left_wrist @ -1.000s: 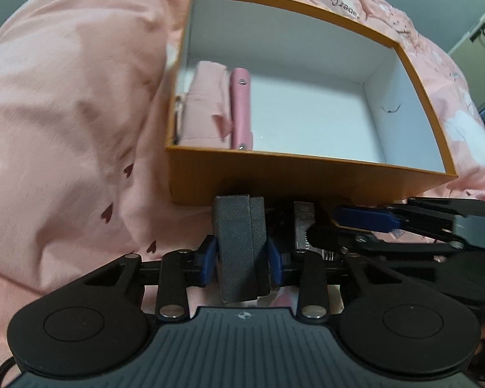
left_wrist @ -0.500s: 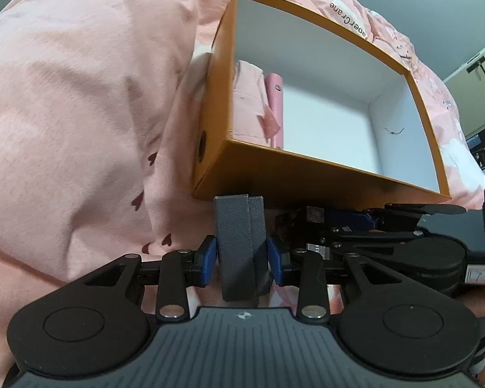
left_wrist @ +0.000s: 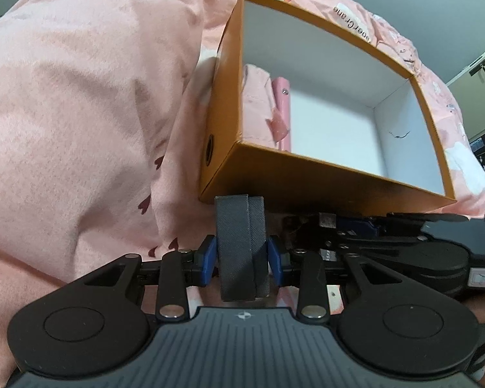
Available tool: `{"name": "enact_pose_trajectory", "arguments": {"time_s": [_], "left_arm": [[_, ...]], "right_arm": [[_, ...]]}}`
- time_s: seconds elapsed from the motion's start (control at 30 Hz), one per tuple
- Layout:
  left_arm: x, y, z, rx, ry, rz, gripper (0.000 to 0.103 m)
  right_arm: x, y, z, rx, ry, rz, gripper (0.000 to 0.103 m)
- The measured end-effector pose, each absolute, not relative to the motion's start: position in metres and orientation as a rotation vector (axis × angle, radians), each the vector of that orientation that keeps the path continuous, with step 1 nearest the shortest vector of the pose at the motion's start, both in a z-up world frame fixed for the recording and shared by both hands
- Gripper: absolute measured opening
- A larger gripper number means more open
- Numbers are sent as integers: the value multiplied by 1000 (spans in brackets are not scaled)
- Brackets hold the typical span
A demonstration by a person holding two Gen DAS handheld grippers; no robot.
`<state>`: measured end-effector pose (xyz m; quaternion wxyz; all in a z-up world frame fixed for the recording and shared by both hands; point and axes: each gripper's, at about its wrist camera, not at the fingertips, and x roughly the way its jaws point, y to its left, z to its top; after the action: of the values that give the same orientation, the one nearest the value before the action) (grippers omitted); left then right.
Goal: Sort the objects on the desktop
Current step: 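Lift the grey case with the left tool while the right tool lifts the boxed item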
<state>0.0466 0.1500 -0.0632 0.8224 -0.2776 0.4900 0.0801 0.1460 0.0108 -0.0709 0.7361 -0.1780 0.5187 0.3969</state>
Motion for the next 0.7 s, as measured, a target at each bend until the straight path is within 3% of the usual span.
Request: {"name": "enact_pose_trajectory", "arguments": {"time_s": [0.17,0.7], "left_arm": [[43,139,-37,-516,993,160,38],[30,112,45,-384,806,95,38]], "right_arm": [[140,-10,-46,-304,1117,934,24],[135,-59,36,-64,980,1066,24]]}}
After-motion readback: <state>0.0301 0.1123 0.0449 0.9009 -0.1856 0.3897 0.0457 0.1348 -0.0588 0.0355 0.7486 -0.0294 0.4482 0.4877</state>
